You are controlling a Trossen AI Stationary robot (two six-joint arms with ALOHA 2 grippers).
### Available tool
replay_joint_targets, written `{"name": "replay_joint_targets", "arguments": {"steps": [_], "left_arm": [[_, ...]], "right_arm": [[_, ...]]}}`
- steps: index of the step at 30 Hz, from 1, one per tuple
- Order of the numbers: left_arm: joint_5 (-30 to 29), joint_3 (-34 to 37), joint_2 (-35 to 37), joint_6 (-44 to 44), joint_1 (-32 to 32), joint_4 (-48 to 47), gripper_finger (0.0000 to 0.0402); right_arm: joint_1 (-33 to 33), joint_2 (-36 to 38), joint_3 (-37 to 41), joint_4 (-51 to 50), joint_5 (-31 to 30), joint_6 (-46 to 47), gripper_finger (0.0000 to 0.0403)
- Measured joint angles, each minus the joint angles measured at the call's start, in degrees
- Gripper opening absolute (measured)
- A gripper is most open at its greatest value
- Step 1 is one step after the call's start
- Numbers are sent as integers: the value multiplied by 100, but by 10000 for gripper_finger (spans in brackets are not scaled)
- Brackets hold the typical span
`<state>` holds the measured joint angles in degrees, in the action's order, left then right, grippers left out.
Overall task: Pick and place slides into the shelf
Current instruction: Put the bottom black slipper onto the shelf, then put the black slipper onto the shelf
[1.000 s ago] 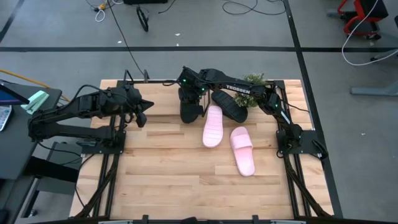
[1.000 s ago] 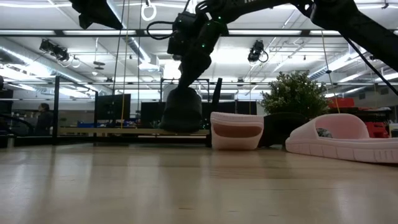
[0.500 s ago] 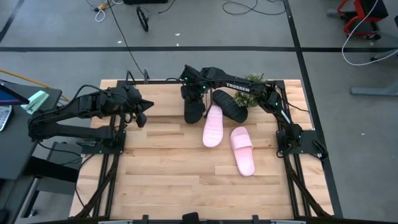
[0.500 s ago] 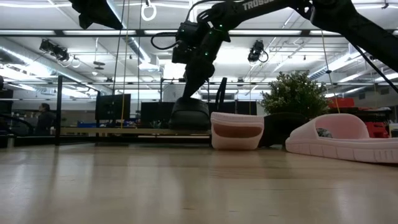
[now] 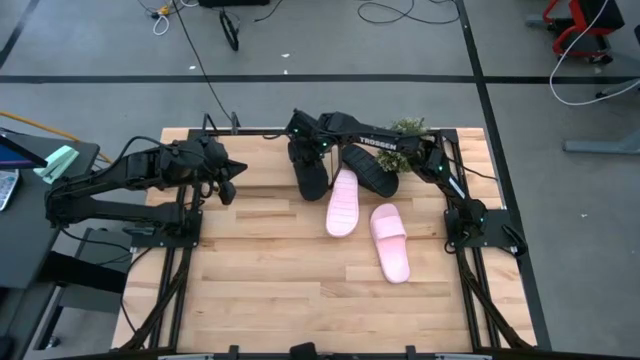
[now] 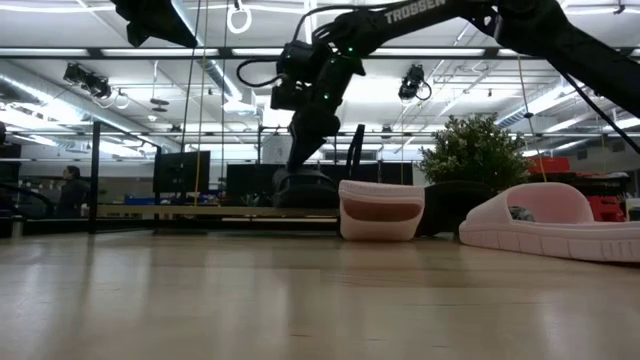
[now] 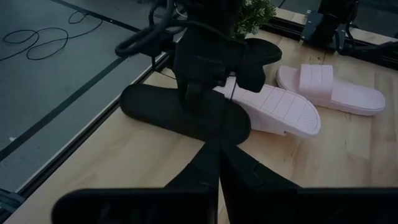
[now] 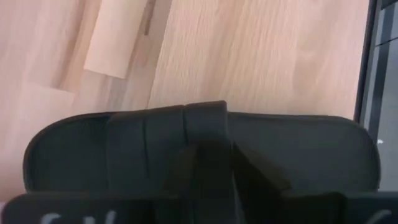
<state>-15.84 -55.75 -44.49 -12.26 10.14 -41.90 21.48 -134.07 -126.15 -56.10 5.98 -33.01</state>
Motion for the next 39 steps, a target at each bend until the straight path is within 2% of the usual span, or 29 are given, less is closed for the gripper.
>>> {"name": "replay_joint_targets", "arguments": {"steps": [5, 8, 12, 16, 18, 25, 31, 39], "left_arm": [[-1, 0, 0, -14, 1, -32, 24], [-2, 0, 0, -12, 1, -41, 20], [-1, 0, 0, -8, 1, -47, 11], [-2, 0, 0, 3, 1, -59, 9], [-2, 0, 0, 3, 3, -94, 11], [-1, 0, 0, 3, 3, -151, 25], [0, 0, 0, 3, 3, -152, 14], [-1, 0, 0, 95, 3, -152, 14]], "right_arm": [[-27, -34, 4, -28, -287, 127, 135], [-11, -10, 7, -125, -290, 118, 128], [24, 10, 4, -329, -266, 98, 85], [21, 10, 7, -512, -255, 86, 21], [22, 10, 7, -518, -258, 81, 8], [4, 9, -37, -526, -364, 85, 5], [-114, -1, -407, -387, -256, -10, 4], [-322, -8, -445, -351, -114, 43, 4]]}}
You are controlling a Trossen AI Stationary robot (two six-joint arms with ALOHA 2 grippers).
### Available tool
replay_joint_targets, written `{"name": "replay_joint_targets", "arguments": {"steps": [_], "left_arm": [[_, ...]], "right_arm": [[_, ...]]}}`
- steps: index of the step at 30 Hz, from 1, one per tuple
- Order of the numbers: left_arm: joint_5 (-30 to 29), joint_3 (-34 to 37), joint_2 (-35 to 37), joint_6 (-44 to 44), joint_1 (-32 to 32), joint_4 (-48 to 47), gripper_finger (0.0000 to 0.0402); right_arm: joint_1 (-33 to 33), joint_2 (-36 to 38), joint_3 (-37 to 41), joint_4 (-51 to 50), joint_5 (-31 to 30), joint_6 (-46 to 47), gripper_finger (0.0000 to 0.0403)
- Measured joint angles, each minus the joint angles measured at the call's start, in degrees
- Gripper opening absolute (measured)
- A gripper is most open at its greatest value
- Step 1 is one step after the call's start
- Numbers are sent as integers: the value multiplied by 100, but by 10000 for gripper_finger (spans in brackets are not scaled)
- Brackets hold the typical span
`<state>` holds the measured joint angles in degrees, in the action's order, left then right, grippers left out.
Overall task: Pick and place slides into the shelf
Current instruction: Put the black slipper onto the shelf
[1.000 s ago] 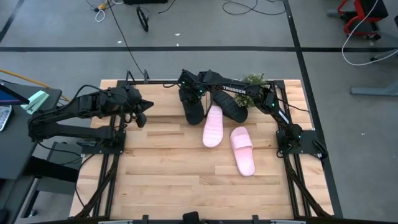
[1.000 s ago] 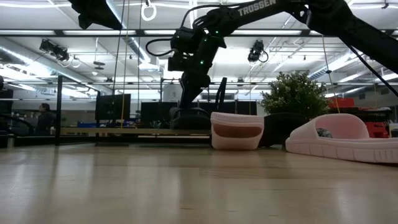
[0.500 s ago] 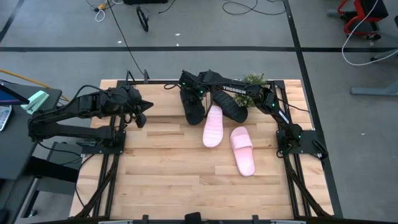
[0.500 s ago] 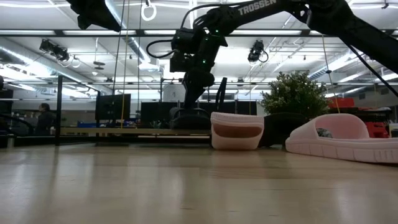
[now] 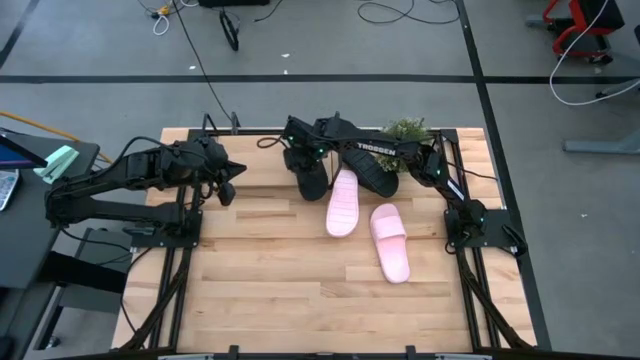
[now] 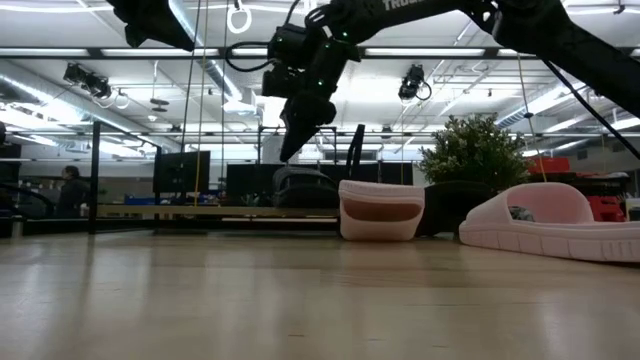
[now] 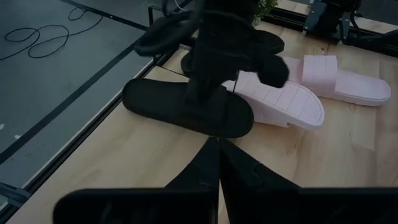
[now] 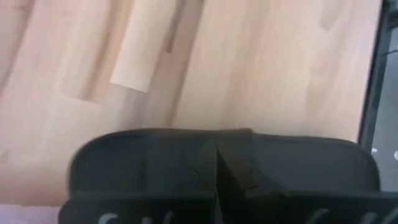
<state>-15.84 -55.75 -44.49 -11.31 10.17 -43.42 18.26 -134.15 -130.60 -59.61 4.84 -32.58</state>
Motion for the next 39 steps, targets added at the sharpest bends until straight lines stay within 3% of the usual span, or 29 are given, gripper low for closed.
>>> {"name": "replay_joint_targets", "arguments": {"steps": [6, 15, 26, 31, 39], "left_arm": [[-1, 0, 0, -4, -2, -101, 26], [-2, 0, 0, 2, 0, -197, 11], [-2, 0, -2, 440, 0, -192, 23], [1, 0, -2, 648, 0, -189, 21], [303, 0, -2, 646, -2, -184, 10]], "right_arm": [[-171, 143, 1, -411, -194, 343, 5], [-565, 824, -5, -905, -483, 679, 41], [-824, 1721, 71, -2294, -742, 3686, 45], [-1059, 2270, 992, -2711, -1286, 4743, 46], [-1609, 4138, 3892, -2072, -1947, 7607, 46]]}}
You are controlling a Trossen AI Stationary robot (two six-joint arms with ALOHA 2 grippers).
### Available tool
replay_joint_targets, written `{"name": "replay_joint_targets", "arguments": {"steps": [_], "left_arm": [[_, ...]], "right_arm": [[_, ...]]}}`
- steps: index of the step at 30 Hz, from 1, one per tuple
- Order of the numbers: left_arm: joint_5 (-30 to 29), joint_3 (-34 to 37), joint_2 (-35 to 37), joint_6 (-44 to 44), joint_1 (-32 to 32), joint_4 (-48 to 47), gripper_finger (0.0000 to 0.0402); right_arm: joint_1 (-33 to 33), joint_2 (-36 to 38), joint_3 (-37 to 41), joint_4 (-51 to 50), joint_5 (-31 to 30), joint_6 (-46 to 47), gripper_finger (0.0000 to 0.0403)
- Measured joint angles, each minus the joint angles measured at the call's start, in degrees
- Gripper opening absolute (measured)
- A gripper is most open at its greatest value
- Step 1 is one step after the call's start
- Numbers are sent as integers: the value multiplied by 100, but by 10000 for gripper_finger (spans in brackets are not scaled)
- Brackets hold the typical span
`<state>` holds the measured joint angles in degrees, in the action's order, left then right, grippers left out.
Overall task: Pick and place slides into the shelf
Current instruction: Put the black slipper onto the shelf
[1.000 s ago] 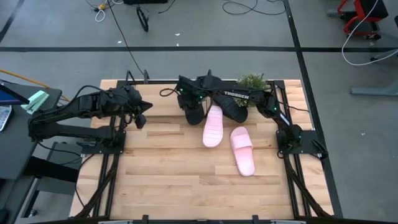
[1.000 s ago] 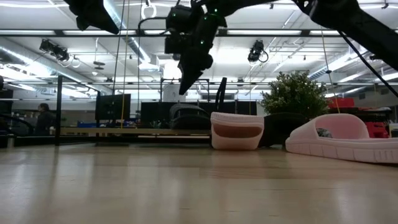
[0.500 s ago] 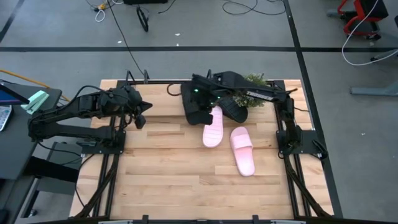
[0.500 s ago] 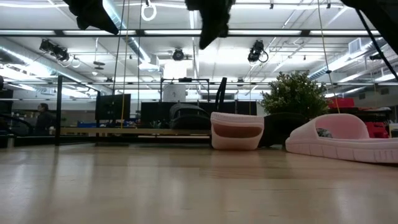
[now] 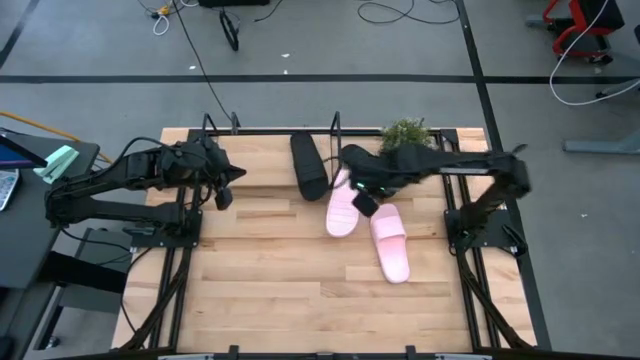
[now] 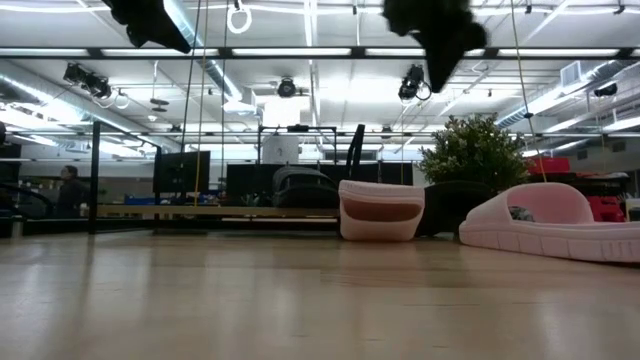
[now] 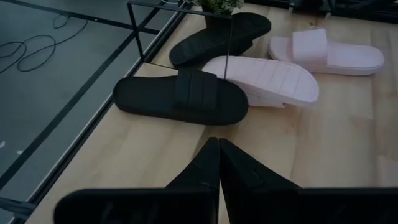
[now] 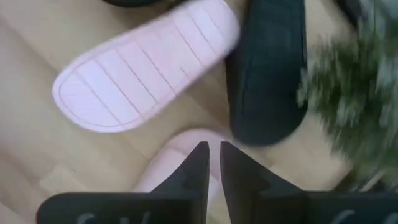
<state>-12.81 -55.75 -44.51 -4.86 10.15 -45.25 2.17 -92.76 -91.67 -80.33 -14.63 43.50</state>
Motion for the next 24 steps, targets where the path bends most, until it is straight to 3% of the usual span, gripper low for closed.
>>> {"name": "replay_joint_targets", "arguments": {"steps": [8, 18, 24], "left_arm": [[39, 0, 0, -128, 2, 116, 24], [280, 4, -11, -989, -84, 411, 15], [281, 3, -11, -1395, -142, 842, 9]], "right_arm": [[-499, 1802, 2329, 1772, -123, 2953, 45], [-817, 3016, 4516, 2321, -682, 6057, 47], [-1068, 3557, 5676, 3747, -1730, 7200, 66]]}}
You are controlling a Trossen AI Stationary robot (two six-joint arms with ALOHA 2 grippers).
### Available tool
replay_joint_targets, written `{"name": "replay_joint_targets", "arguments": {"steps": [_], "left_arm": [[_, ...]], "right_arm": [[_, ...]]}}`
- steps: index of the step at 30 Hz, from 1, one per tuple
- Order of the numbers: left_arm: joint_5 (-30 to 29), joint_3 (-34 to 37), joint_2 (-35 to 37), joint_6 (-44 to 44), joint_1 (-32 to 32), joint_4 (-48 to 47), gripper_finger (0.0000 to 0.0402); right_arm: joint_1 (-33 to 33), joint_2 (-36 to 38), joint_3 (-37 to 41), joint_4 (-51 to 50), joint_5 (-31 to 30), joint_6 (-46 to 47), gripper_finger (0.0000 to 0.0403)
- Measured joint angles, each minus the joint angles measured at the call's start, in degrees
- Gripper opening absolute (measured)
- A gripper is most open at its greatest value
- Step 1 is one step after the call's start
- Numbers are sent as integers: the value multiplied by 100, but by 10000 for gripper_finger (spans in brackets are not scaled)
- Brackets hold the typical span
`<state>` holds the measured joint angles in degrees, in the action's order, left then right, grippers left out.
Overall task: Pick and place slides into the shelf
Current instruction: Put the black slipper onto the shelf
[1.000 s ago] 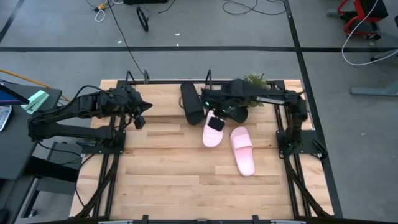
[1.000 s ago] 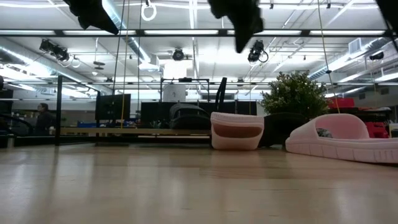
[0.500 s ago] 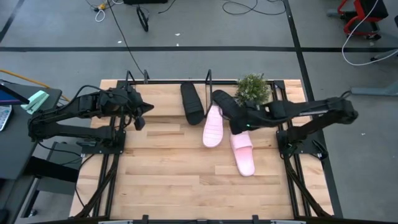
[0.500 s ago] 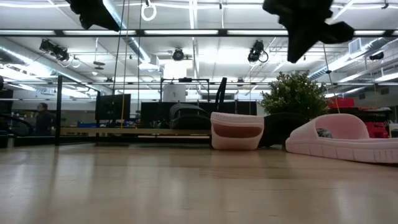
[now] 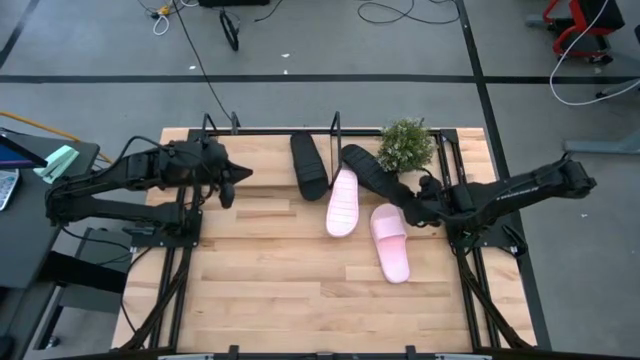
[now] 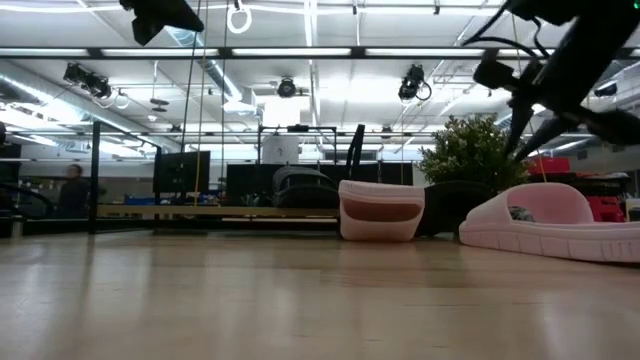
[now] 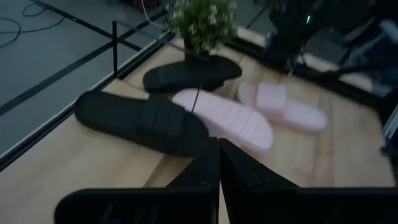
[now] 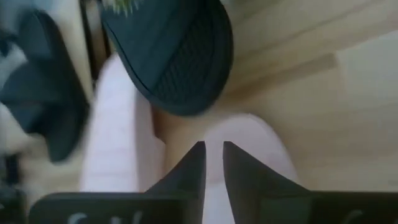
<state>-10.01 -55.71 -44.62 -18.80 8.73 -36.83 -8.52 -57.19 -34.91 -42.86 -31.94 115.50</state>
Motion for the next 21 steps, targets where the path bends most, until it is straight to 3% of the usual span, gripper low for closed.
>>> {"name": "replay_joint_targets", "arguments": {"steps": [7, 15, 21], "left_arm": [[-1, 0, -2, -181, 2, 274, 20], [-1, 1, -2, -318, 2, 281, 13], [-1, 1, -2, -318, 2, 281, 11]], "right_arm": [[-50, 85, 547, 509, -784, 343, 148], [144, 16, 896, 903, -922, 682, 267], [376, 16, 1375, 2099, -1309, 744, 304]]}}
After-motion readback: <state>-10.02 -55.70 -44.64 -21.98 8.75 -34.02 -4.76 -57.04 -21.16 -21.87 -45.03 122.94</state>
